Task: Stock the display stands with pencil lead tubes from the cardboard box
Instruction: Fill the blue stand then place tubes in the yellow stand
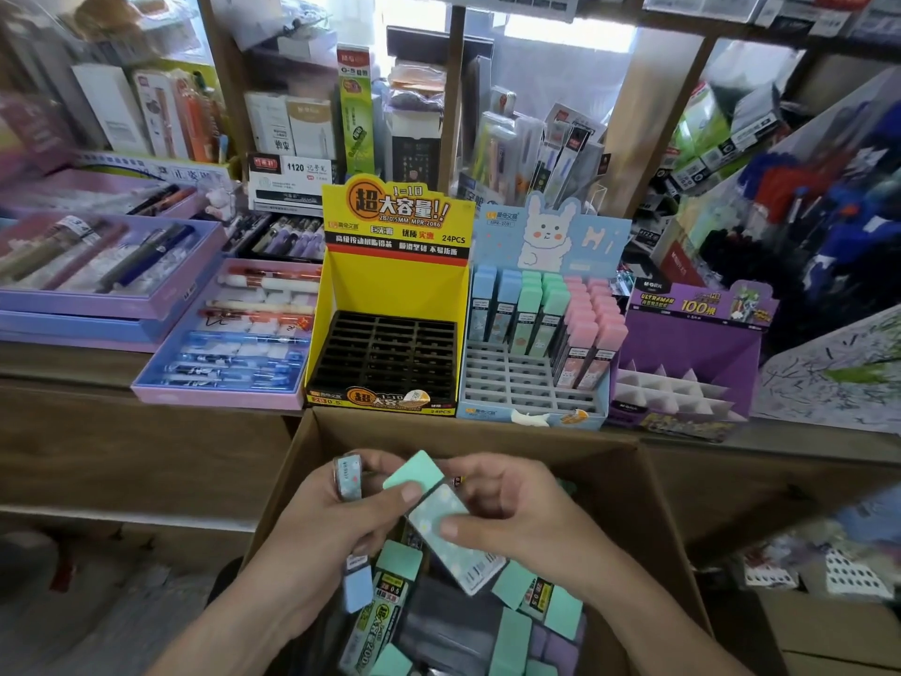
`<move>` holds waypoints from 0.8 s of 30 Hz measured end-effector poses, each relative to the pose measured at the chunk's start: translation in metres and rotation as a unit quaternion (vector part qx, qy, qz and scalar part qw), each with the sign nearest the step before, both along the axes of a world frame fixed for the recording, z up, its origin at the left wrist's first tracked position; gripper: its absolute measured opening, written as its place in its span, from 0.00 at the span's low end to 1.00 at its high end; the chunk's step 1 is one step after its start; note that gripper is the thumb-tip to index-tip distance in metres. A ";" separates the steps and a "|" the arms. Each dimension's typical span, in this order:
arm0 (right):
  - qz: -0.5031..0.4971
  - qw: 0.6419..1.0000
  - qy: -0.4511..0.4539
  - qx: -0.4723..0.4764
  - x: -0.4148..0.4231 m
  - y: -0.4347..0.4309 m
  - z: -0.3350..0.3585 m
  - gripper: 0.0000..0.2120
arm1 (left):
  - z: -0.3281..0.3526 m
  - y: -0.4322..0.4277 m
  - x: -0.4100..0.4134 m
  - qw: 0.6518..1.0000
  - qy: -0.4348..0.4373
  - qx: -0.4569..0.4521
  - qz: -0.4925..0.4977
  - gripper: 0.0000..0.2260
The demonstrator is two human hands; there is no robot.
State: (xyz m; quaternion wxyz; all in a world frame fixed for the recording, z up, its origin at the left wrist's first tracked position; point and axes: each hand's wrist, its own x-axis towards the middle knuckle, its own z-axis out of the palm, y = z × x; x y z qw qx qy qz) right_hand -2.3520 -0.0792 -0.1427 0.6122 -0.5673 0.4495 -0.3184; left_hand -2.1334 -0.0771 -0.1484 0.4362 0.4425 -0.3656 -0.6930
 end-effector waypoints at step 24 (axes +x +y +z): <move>-0.148 0.964 0.041 -0.218 0.010 -0.040 0.052 0.08 | -0.006 -0.008 0.014 0.991 0.058 0.092 0.078 0.11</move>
